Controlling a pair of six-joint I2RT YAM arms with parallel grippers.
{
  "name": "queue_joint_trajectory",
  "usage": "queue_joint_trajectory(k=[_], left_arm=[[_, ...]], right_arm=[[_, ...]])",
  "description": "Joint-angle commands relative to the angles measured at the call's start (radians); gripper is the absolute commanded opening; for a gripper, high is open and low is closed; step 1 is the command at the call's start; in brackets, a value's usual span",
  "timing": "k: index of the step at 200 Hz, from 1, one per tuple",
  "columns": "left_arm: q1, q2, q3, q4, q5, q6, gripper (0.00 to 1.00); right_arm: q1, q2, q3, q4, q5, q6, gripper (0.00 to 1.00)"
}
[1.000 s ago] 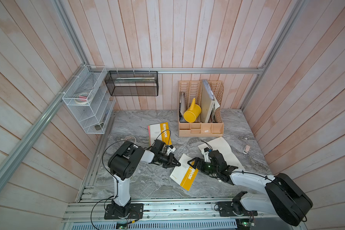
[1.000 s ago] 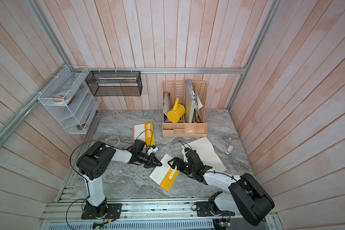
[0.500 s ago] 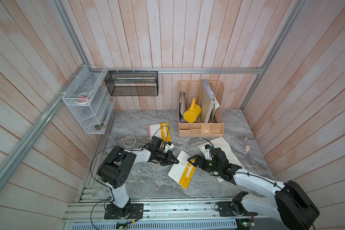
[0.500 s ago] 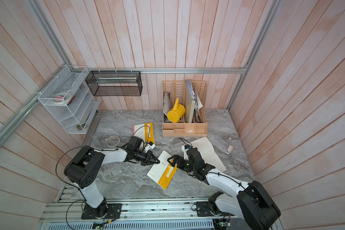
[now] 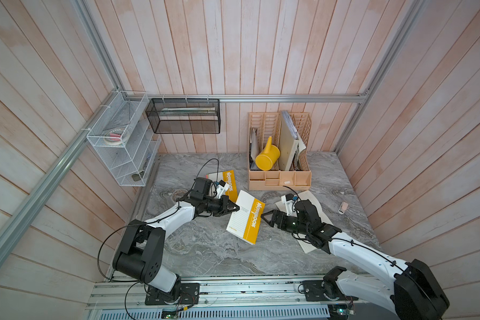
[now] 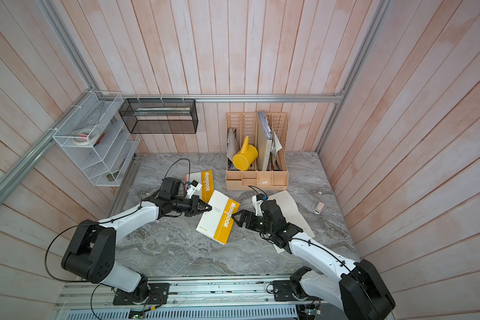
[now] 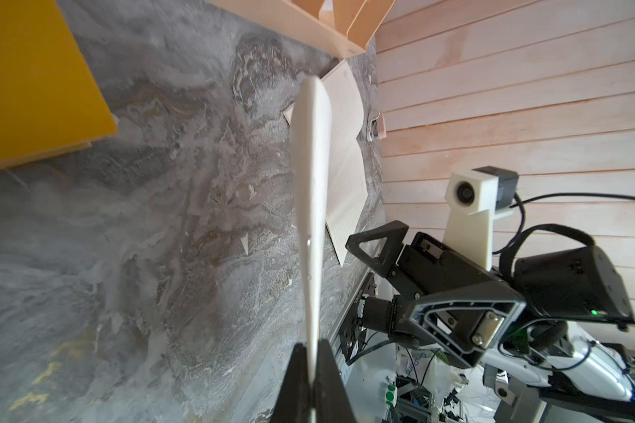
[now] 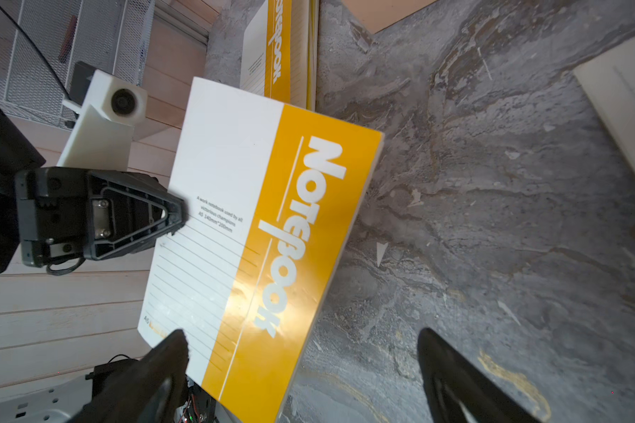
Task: Close the notebook
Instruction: Pick up the notebook from the center of the board, then place the notebook at the notebook.
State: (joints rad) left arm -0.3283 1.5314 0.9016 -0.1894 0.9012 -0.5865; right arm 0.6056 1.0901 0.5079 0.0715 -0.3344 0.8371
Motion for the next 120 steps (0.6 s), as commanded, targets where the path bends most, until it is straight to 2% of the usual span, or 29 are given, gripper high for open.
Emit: queue_joint_trajectory(k=[1,60,120], left_arm=[[0.049,-0.043,0.029,-0.026,-0.025,0.024,0.0],[0.184,-0.052,0.063,0.024,-0.054,-0.012,0.0],[0.256,0.07,0.155,0.071,-0.032,-0.015,0.0]], right_arm=[[0.003,0.002,0.036,-0.029,0.019,-0.031,0.98],[0.001,0.063,0.079,-0.039,0.007,-0.058,0.98],[0.001,0.095,0.097,-0.027,-0.003,-0.064,0.98]])
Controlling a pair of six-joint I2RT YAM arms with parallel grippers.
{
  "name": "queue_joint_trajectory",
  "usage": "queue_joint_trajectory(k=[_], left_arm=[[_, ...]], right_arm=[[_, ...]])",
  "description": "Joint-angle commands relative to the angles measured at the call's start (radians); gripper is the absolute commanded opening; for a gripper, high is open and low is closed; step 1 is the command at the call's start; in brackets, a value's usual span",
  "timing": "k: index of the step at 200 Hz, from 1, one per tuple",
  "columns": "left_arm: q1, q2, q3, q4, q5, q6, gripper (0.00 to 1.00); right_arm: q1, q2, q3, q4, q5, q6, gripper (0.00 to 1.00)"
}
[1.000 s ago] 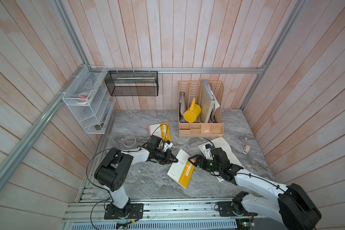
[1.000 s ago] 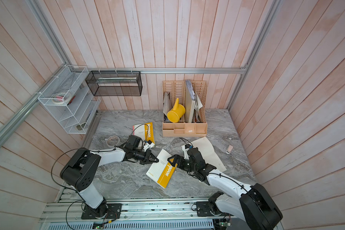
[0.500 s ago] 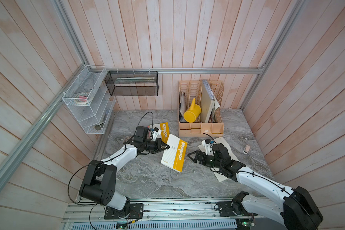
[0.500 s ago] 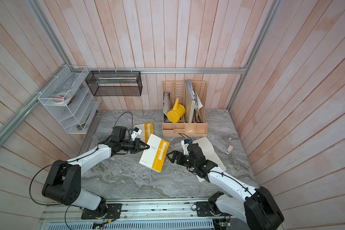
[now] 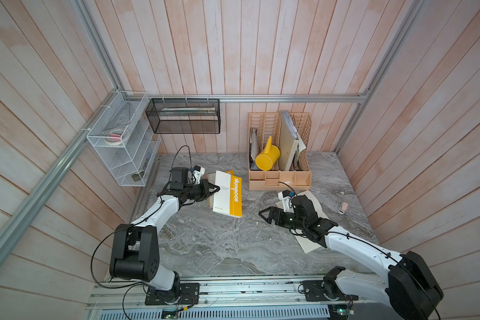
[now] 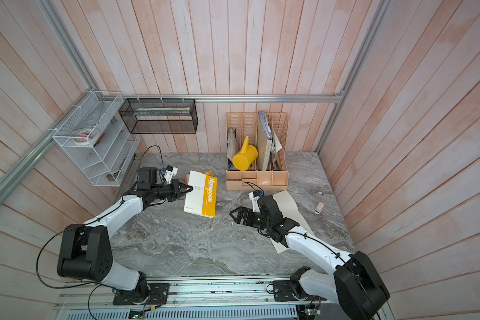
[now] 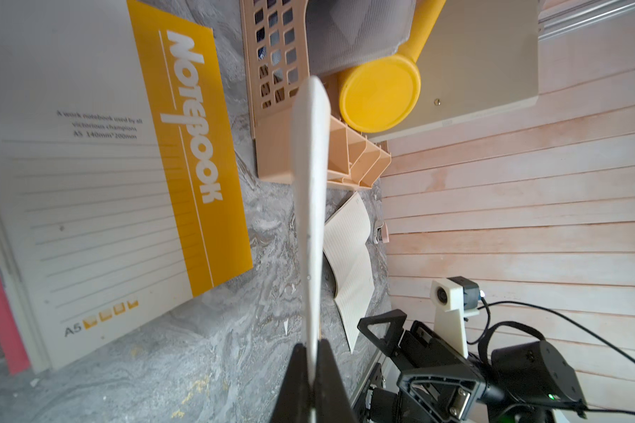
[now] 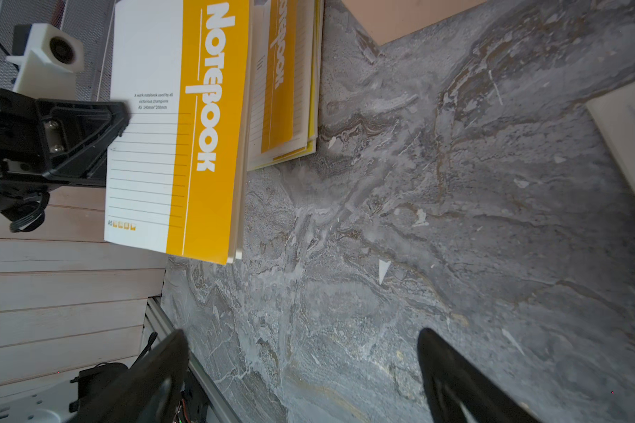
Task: Close the notebook
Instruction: Place the notebook at the notebook.
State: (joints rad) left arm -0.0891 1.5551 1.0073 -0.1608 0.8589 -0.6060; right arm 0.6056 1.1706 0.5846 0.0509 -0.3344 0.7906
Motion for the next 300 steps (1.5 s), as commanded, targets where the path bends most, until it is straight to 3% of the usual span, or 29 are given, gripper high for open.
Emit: queue_joint_trajectory(k=[1,94,163,300], left_arm=[[0.019,0.049,0.051,0.042,0.01,0.004,0.0],[0.068,0.195,0.132,0.195,-0.034,-0.108,0.0],[0.074,0.305,0.149,0.312,-0.057,-0.178,0.0],[0.081,0.456,0.225,0.224,-0.007,-0.117,0.0]], right_arm=[[0.001,0.015,0.021,-0.007,-0.003,-0.017,0.98],[-0.023,0.068,0.07,0.005,-0.032,-0.03,0.98],[-0.025,0.057,0.022,0.026,-0.03,-0.008,0.98],[-0.033,0.079,-0.001,0.029,-0.037,-0.01,0.98]])
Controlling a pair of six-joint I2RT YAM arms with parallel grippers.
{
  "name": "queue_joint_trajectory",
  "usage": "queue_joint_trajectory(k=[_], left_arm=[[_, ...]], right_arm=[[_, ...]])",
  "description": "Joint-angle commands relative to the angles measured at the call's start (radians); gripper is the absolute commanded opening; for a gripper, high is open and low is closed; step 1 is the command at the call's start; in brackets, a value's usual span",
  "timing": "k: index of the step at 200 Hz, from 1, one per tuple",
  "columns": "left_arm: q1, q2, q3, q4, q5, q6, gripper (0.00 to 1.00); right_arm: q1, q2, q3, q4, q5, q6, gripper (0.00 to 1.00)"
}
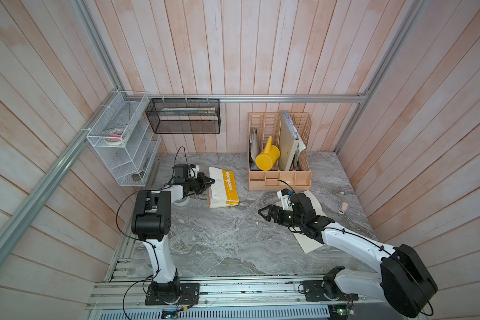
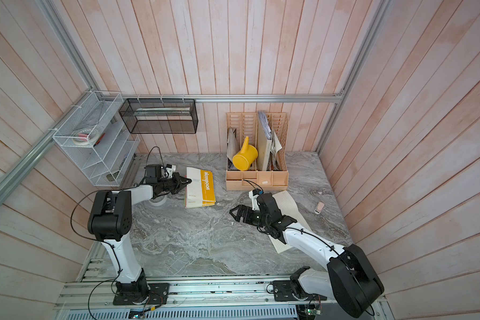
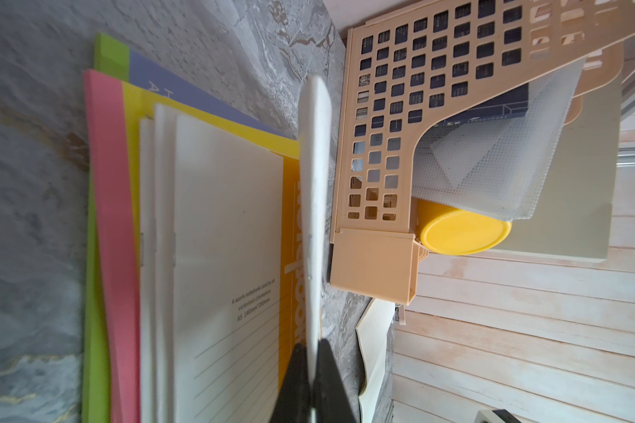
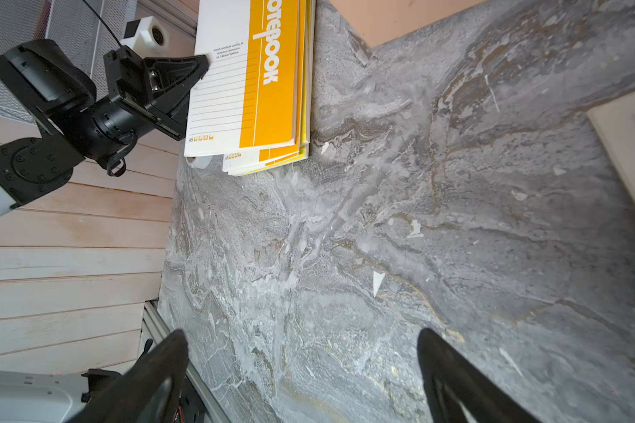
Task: Close the notebook
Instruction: Place the notebook at the notebook.
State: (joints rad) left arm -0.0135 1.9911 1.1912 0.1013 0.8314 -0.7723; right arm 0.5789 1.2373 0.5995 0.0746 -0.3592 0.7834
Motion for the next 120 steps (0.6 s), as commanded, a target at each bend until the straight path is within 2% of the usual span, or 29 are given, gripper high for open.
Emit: queue_joint_trajectory(k=[1,120], left_arm=[[0.006,0.02,0.041,-0.039,0.02,0.049,0.0],[0.006,0.064,0.016,-0.022,-0.013,0.057,0.0]], right_arm=[[-0.006,0.012,-0.015,0.005,-0.012,-0.002,0.98],[-0.007,0.016,-0.02,0.006,-0.02,-0.003,0.98]])
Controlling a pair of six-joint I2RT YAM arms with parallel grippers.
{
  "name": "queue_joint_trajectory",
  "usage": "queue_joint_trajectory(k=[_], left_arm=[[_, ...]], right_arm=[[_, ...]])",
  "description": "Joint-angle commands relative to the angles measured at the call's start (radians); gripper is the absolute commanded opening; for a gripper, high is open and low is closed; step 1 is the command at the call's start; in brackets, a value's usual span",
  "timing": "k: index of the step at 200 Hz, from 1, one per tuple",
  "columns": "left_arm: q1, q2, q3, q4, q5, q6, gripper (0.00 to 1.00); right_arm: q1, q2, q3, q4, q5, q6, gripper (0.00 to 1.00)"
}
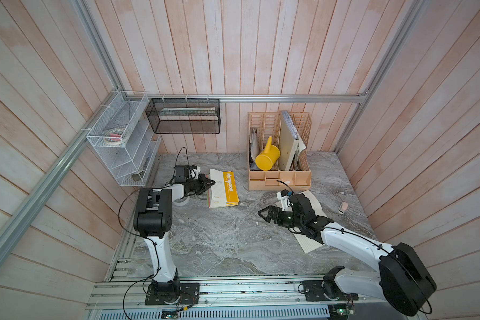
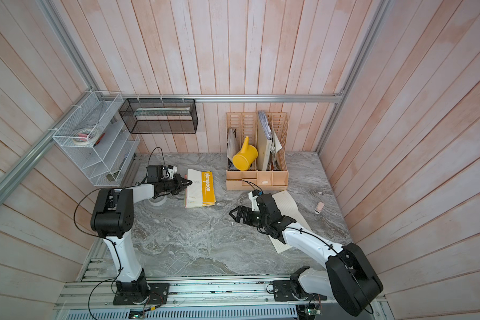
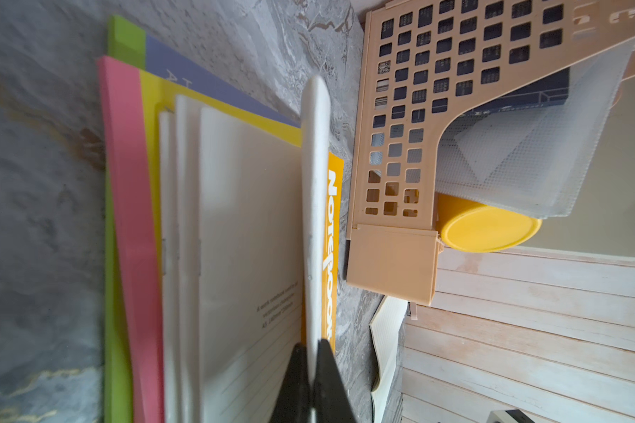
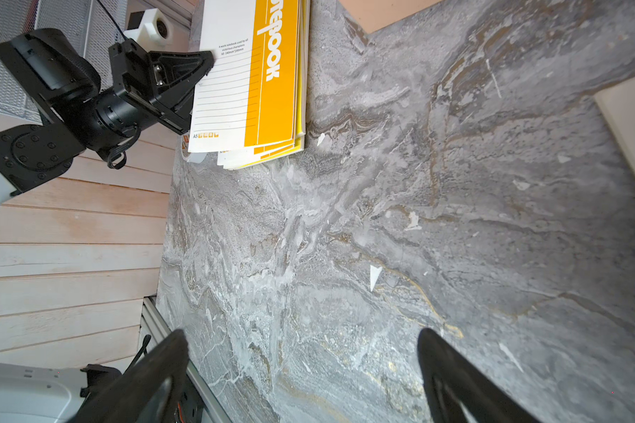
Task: Close the notebook
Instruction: Place the notebook at the notebook.
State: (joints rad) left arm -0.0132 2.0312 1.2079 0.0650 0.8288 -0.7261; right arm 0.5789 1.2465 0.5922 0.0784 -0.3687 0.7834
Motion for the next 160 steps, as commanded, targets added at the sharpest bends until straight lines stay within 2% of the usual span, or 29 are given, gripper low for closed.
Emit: queue_joint_trajectory(k=[1,62,139,160], left_arm=[[0.005,0.025,-0.001,0.015,-0.01,0.011,0.0],[0.005,0.029,-0.02,0.001,-0.034,0.034,0.0],[0.005,0.041,-0.034,0.004,-0.047,0.036,0.11],[0.005,0.04,-0.035,0.001,-0.049,0.04,0.12]], right_arm=[[-0.007,0.007,-0.014,0.002,-0.01,-0.003,0.98],[-0.007,0.011,-0.008,-0.002,-0.016,-0.007,0.98],[-0.007,-0.002,-0.012,-0.015,-0.015,-0.009,0.98],[-0.007,-0.008,-0.015,-0.015,-0.014,-0.008,0.98]])
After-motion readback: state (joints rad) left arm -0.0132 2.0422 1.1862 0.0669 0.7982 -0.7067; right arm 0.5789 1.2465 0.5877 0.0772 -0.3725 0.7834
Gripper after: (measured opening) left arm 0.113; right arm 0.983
